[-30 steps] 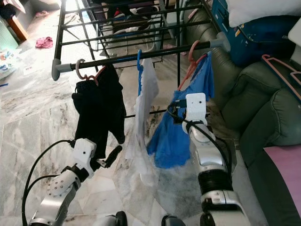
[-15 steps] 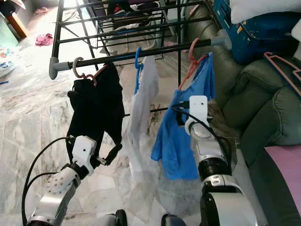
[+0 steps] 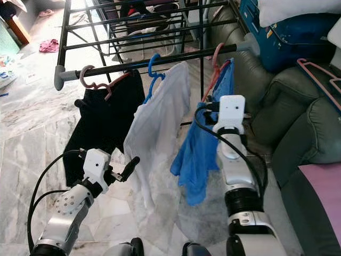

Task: Hang hanger

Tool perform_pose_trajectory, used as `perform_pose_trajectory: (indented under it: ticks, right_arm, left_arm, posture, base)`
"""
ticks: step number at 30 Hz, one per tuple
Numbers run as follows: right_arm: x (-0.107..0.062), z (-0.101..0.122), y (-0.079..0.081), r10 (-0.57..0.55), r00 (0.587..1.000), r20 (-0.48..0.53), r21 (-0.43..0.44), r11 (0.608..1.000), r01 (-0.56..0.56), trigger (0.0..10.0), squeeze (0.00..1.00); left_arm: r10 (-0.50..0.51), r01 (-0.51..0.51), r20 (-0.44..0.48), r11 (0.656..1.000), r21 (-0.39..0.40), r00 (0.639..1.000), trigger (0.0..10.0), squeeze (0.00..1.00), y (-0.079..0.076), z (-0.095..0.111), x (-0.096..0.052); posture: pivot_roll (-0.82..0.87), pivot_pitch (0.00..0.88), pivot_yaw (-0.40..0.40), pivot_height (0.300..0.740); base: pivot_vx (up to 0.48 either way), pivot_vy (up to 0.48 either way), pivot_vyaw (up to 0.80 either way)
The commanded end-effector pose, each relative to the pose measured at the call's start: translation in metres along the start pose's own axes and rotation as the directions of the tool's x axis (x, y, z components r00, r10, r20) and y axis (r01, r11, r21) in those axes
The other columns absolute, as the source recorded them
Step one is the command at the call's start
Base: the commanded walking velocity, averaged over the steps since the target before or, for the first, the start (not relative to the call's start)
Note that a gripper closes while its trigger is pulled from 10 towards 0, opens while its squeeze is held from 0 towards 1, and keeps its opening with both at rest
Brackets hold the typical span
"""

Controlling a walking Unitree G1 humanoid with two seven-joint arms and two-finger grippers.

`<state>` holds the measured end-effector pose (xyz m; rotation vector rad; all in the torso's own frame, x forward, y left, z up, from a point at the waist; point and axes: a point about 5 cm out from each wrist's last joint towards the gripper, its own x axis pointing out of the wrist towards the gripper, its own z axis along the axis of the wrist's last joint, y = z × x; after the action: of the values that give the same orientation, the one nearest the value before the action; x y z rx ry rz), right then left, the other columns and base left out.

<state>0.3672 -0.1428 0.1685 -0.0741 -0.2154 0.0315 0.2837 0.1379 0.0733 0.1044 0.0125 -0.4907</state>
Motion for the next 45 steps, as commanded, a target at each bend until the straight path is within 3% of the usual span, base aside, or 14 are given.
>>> perform_pose_trajectory:
  ticks: [1, 7, 11, 12, 13, 17, 18, 20, 24, 31, 35, 39, 45]
  right_arm:
    - [0.002, 0.002, 0.015, 0.081, 0.997, 0.007, 0.035, 0.996, -0.082, 10.0, 0.0]
    - [-0.001, -0.013, 0.039, 0.23, 0.969, -0.089, 0.093, 0.971, -0.222, 10.0, 0.0]
    - [-0.002, -0.026, 0.041, 0.23, 0.956, -0.181, 0.08, 0.973, -0.219, 10.0, 0.0]
    - [-0.002, -0.04, 0.035, 0.185, 0.942, -0.28, 0.051, 0.983, -0.178, 10.0, 0.0]
    - [-0.003, -0.044, 0.032, 0.161, 0.936, -0.312, 0.039, 0.987, -0.157, 10.0, 0.0]
    - [-0.005, -0.054, 0.02, 0.095, 0.918, -0.385, 0.044, 0.995, -0.084, 10.0, 0.0]
    - [-0.007, -0.058, 0.008, 0.04, 0.913, -0.407, 0.024, 0.999, -0.033, 10.0, 0.0]
    - [-0.009, -0.061, -0.006, -0.015, 0.907, -0.42, 0.005, 1.0, 0.019, 10.0, 0.0]
    - [-0.011, -0.061, -0.014, -0.046, 0.907, -0.419, -0.013, 0.999, 0.044, 10.0, 0.0]
    - [-0.019, -0.06, -0.033, -0.127, 0.914, -0.385, -0.143, 0.987, 0.077, 10.0, 0.0]
    - [-0.022, -0.058, -0.04, -0.132, 0.922, -0.364, -0.169, 0.983, 0.074, 10.0, 0.0]
    - [-0.018, -0.053, -0.053, -0.158, 0.925, -0.345, -0.199, 0.976, 0.093, 10.0, 0.0]
    - [-0.008, -0.043, -0.064, -0.17, 0.927, -0.335, -0.223, 0.97, 0.097, 10.0, 0.0]
  left_arm:
    - [0.008, -0.007, -0.038, 1.0, 0.006, 0.999, 10.0, 0.0, 0.001, -0.009, -0.007]
    - [0.006, -0.006, -0.053, 1.0, 0.001, 0.999, 10.0, 0.0, 0.0, -0.013, -0.01]
    - [-0.001, 0.001, -0.061, 1.0, 0.0, 0.998, 10.0, 0.0, -0.001, -0.015, -0.011]
    - [-0.009, 0.009, -0.072, 1.0, -0.005, 0.997, 10.0, 0.0, -0.001, -0.017, -0.011]
    - [-0.012, 0.011, -0.076, 1.0, -0.007, 0.997, 10.0, 0.0, -0.001, -0.018, -0.011]
    - [-0.015, 0.014, -0.088, 1.0, -0.014, 0.996, 10.0, 0.0, -0.001, -0.02, -0.01]
    - [-0.017, 0.015, -0.093, 1.0, -0.019, 0.996, 10.0, 0.0, -0.001, -0.021, -0.01]
    - [-0.021, 0.019, -0.097, 1.0, -0.023, 0.995, 10.0, 0.0, -0.002, -0.022, -0.01]
    - [-0.026, 0.024, -0.097, 0.999, -0.025, 0.995, 10.0, 0.0, -0.002, -0.022, -0.009]
    - [-0.047, 0.044, -0.089, 0.999, -0.03, 0.995, 10.0, 0.0, -0.004, -0.021, -0.003]
    - [-0.089, 0.085, -0.057, 0.995, -0.061, 0.994, 10.0, 0.0, -0.008, -0.015, 0.001]
    - [-0.134, 0.134, -0.02, 0.99, -0.042, 0.991, 10.0, 0.0, -0.014, -0.005, 0.009]
    - [-0.13, 0.129, -0.023, 0.991, -0.041, 0.991, 10.0, 0.0, -0.014, -0.007, 0.009]
  posture:
    - [0.0, 0.204, 0.081, 0.74]
    - [0.02, 0.205, 0.082, 0.74]
    - [0.02, 0.205, 0.083, 0.74]
    - [0.02, 0.205, 0.083, 0.74]
    - [0.02, 0.206, 0.083, 0.74]
    - [0.02, 0.206, 0.084, 0.74]
    - [0.02, 0.206, 0.086, 0.74]
    - [0.01, 0.205, 0.088, 0.74]
    - [0.0, 0.204, 0.092, 0.74]
    - [-0.02, 0.2, 0.096, 0.74]
    - [-0.03, 0.199, 0.098, 0.74]
    - [-0.03, 0.192, 0.098, 0.74]
    - [-0.03, 0.191, 0.095, 0.74]
  base:
    - [0.0, 0.0, 0.0]
    - [0.0, 0.0, 0.0]
    - [0.0, 0.0, 0.0]
    - [0.0, 0.0, 0.0]
    - [0.0, 0.0, 0.0]
    - [0.0, 0.0, 0.0]
    - [0.0, 0.0, 0.0]
    - [0.0, 0.0, 0.0]
    - [0.0, 0.0, 0.0]
    - [0.0, 0.0, 0.0]
    - [0.0, 0.0, 0.0]
    - [0.0, 0.0, 0.0]
    - [0.0, 0.0, 0.0]
